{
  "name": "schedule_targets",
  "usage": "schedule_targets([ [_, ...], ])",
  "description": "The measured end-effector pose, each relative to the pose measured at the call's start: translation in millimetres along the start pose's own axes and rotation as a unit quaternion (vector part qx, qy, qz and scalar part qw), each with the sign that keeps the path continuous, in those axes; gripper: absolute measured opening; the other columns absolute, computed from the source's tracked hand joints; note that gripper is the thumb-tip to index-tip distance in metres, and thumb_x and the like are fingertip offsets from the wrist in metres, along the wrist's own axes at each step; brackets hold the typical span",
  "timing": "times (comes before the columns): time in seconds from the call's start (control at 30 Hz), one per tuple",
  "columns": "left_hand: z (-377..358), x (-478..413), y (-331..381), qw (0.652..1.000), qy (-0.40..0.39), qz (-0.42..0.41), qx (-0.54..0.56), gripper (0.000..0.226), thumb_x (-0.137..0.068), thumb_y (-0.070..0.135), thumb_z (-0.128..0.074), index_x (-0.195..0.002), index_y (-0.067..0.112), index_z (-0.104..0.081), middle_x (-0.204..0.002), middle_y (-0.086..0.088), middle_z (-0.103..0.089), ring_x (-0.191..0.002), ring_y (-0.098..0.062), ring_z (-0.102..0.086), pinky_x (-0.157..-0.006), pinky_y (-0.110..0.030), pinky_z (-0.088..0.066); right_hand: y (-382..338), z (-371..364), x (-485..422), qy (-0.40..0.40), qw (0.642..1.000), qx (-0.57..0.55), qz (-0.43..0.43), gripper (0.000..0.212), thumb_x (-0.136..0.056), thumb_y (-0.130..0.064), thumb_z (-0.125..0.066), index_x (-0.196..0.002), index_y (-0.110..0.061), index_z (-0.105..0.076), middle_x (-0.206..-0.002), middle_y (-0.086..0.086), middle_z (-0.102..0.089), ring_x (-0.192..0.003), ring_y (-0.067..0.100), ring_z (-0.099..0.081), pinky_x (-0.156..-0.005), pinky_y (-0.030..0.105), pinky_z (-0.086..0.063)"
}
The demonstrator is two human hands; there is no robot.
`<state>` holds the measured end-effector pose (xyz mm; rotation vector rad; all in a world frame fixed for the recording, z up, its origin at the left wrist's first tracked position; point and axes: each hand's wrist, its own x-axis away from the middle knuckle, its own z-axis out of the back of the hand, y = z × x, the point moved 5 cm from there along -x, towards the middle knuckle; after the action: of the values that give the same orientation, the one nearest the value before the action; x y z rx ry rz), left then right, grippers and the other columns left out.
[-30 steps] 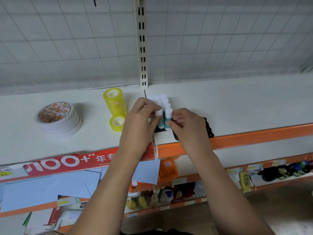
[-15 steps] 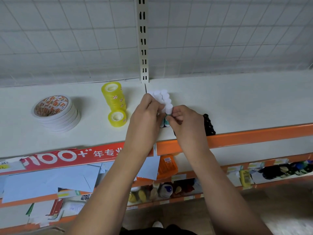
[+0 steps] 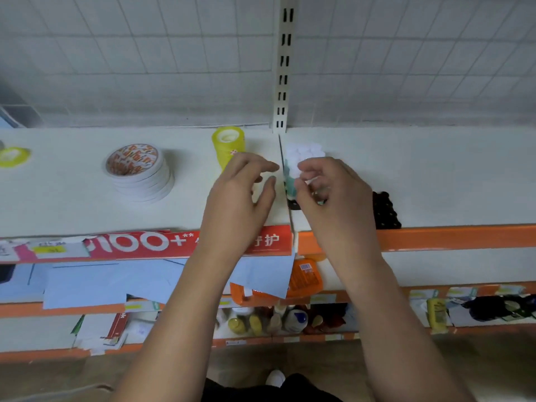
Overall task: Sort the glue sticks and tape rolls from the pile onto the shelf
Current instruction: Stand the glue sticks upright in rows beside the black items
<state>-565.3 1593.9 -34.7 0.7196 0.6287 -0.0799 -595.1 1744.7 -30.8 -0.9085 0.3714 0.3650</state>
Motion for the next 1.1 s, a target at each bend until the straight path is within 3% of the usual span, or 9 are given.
schedule_targets([
  [0.13,62,11,-43,0.991,0.034,0.050,-0.121,0.015,-0.092,0.023,-0.058,-0.101,0.020,-0.070,-0.099,0.006,-0.063,-0.090,-0.015,-0.060,-0.071,-0.031,-0.048,-49,-59,3,-0.111,0.992,0.001,0.055,0.022,-0.093,-0.026,-0.059,-0.113,-0.022,-0.066,-0.106,-0.009,-0.064,-0.095,0.007,-0.059,-0.083,0.030,-0.050],
  [0.3,158,45,-111,0.960,0.049,0.137,-0.240,0.019,-0.091,0.021,-0.059,-0.104,0.012,-0.069,-0.103,-0.007,-0.065,-0.095,-0.031,-0.060,-0.078,-0.042,-0.049,-124,-148,12,-0.209,0.965,0.047,0.152,0.030,-0.092,-0.029,-0.060,-0.120,-0.019,-0.065,-0.119,-0.003,-0.063,-0.112,0.018,-0.056,-0.095,0.030,-0.044],
  [0.5,277,100,-180,0.933,0.073,0.224,-0.272,0.024,-0.092,0.024,-0.059,-0.110,0.012,-0.068,-0.108,-0.006,-0.063,-0.099,-0.029,-0.059,-0.078,-0.043,-0.049,-229,-258,42,-0.279,0.935,-0.005,0.218,0.029,-0.093,-0.026,-0.059,-0.121,-0.020,-0.064,-0.122,-0.005,-0.061,-0.115,0.016,-0.055,-0.098,0.032,-0.044],
  [0.77,393,149,-260,0.916,0.077,0.267,-0.291,0.022,-0.094,0.027,-0.055,-0.109,0.015,-0.068,-0.106,-0.003,-0.061,-0.094,-0.025,-0.058,-0.072,-0.040,-0.049,-329,-373,78,-0.303,0.924,-0.028,0.233,0.029,-0.094,-0.027,-0.059,-0.122,-0.020,-0.063,-0.119,-0.003,-0.062,-0.112,0.016,-0.055,-0.093,0.034,-0.047],
  [1.1,444,154,-316,0.918,0.084,0.266,-0.283,0.019,-0.092,0.025,-0.055,-0.103,0.020,-0.069,-0.100,0.003,-0.062,-0.091,-0.021,-0.059,-0.068,-0.038,-0.051,-379,-438,82,-0.307,0.923,-0.041,0.229,0.025,-0.092,-0.023,-0.061,-0.116,-0.017,-0.066,-0.114,-0.002,-0.064,-0.104,0.015,-0.057,-0.086,0.030,-0.048],
])
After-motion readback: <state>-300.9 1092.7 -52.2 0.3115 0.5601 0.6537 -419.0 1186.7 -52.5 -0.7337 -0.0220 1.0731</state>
